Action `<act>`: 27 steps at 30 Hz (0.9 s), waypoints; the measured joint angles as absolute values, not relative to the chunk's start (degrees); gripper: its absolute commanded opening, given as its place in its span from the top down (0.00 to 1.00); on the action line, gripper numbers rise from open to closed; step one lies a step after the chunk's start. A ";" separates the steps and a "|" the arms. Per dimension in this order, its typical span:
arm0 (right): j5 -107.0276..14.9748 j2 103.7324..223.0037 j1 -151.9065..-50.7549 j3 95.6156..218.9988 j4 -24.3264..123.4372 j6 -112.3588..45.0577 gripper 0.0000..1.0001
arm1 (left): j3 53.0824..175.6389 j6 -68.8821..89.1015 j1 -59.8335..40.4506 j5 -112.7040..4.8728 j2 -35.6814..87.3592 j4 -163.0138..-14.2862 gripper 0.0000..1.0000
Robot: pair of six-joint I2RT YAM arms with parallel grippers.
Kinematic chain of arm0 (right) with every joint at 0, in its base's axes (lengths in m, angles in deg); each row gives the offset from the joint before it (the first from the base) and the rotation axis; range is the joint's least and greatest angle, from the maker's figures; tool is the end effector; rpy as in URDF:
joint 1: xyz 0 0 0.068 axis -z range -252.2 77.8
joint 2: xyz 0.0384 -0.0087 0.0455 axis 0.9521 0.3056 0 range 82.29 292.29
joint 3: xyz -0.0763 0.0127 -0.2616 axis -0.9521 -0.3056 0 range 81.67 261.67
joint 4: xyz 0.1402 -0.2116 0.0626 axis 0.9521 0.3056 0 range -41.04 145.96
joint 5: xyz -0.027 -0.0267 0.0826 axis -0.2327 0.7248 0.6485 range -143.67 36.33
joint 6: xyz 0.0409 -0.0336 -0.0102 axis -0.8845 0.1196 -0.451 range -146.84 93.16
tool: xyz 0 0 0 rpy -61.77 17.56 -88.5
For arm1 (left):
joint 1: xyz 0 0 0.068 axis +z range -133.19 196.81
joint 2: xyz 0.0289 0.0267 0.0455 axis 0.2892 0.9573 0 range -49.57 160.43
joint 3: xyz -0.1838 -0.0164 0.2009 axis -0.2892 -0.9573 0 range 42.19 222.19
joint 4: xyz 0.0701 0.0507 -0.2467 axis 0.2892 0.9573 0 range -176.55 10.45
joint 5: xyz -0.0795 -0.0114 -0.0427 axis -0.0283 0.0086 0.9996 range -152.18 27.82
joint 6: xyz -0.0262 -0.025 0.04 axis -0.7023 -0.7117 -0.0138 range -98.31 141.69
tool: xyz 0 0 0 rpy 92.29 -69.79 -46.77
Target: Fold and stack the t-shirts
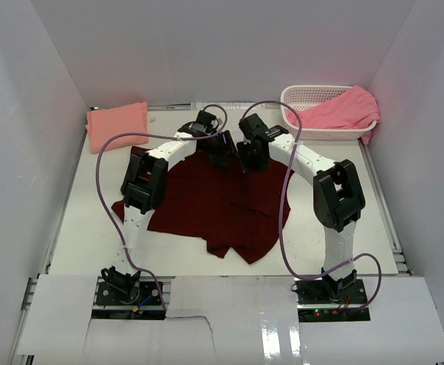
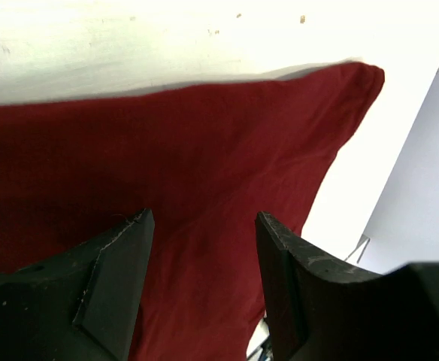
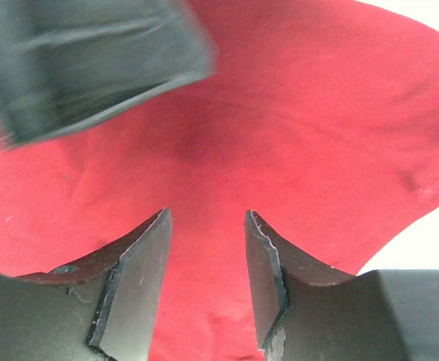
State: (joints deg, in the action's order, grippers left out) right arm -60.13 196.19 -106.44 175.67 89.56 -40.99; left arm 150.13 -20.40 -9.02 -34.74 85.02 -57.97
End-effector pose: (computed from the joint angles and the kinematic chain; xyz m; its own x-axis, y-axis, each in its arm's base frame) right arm 0.3590 0.2396 0.2326 -0.8233 -0.2664 -0.5013 -0.3218 0.9465 0.0254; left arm 0.4531 -0.2376 0.1584 -0.9664 -0.1932 -0.1695 -0.0331 0.7477 -0.6632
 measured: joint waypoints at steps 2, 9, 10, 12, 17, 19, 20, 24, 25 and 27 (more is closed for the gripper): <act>-61.37 196.48 -105.31 176.17 89.65 -40.84 0.51 | 150.13 -20.46 -8.71 -34.23 84.58 -57.14 0.32; -64.43 201.59 -102.62 180.89 89.62 -39.72 0.51 | 147.55 -18.47 -6.33 -35.15 76.25 -51.61 0.30; -64.74 202.47 -102.42 181.46 89.60 -39.63 0.51 | 147.05 -17.55 -5.61 -36.44 74.46 -50.27 0.30; -65.39 204.15 -101.98 182.60 89.93 -39.41 0.51 | 145.54 -15.28 -3.36 -39.43 70.70 -47.94 0.30; -65.94 206.18 -101.26 183.71 91.77 -39.22 0.51 | 139.97 -9.07 7.03 -47.43 64.62 -44.44 0.30; -65.94 206.21 -101.02 183.95 92.60 -39.26 0.50 | 138.11 -6.82 11.38 -51.32 64.45 -43.89 0.30; -65.92 206.21 -100.80 184.17 92.75 -39.28 0.51 | 137.28 -5.90 12.95 -53.29 64.56 -43.59 0.30; -65.68 207.23 -100.30 186.79 94.15 -39.57 0.51 | 135.42 -3.02 15.16 -58.41 65.41 -42.47 0.30; -65.63 207.58 -100.13 187.38 94.24 -39.70 0.51 | 135.40 -2.54 14.92 -58.87 65.91 -42.58 0.30; -65.52 208.11 -99.80 187.82 94.32 -39.85 0.51 | 135.38 -1.95 14.31 -59.54 66.83 -42.84 0.30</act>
